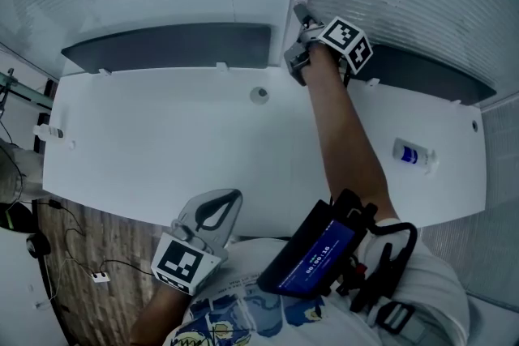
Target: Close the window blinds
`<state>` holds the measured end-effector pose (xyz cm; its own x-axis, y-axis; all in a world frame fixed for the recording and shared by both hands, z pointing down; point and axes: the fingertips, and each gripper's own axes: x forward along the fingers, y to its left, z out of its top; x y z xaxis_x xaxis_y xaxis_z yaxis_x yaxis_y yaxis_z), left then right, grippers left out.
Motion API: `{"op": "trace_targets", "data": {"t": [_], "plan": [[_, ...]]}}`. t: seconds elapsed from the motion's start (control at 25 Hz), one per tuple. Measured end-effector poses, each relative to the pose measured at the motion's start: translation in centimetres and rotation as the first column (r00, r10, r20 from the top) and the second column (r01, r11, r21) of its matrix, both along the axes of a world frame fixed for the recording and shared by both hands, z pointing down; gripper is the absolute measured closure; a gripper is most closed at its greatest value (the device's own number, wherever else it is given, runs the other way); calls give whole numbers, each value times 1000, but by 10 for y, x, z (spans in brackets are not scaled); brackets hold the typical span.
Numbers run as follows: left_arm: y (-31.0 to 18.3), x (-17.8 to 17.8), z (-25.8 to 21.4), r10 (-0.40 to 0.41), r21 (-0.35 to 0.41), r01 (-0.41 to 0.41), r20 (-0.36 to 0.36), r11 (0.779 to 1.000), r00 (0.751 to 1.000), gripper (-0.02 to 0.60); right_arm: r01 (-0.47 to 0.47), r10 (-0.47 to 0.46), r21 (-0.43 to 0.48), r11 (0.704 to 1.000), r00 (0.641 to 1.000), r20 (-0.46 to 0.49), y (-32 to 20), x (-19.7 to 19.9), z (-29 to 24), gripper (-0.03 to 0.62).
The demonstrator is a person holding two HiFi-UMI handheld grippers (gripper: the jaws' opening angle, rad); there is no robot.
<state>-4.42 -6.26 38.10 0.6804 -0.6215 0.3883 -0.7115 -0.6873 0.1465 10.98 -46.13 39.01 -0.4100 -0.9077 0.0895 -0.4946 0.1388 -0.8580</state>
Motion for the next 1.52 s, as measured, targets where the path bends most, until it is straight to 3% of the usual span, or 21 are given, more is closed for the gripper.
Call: {"op": "trace_targets", "data": {"t": [0.16, 0.36, 0.6, 0.8, 1.12, 1.52], "plan": [[0, 0, 3, 2, 7, -3, 4, 1000, 1000, 578, 7, -3, -18, 1000, 970, 242, -3, 0, 5, 444], [2, -1, 8, 7, 18, -7, 12, 1000, 1000, 578, 23, -15, -14, 1000, 902, 431, -3, -3, 8, 444], [1, 0, 7, -1, 3, 1, 9, 1000, 1000, 578, 29, -27, 6, 1000, 824, 566, -8, -1, 11, 442], [2, -2, 10, -3, 9, 3, 12, 1000, 1000, 578, 35, -40, 20, 999, 801, 597, -14, -3, 4, 429], [2, -3, 10, -7, 10, 7, 10, 1000, 1000, 578, 23, -22, 5, 1000, 832, 555, -17, 1, 9, 451], [-1, -4, 6, -10, 11, 10, 8, 1000, 1000, 578, -11, 19, -28, 1000, 948, 318, -12, -1, 0, 468]]}}
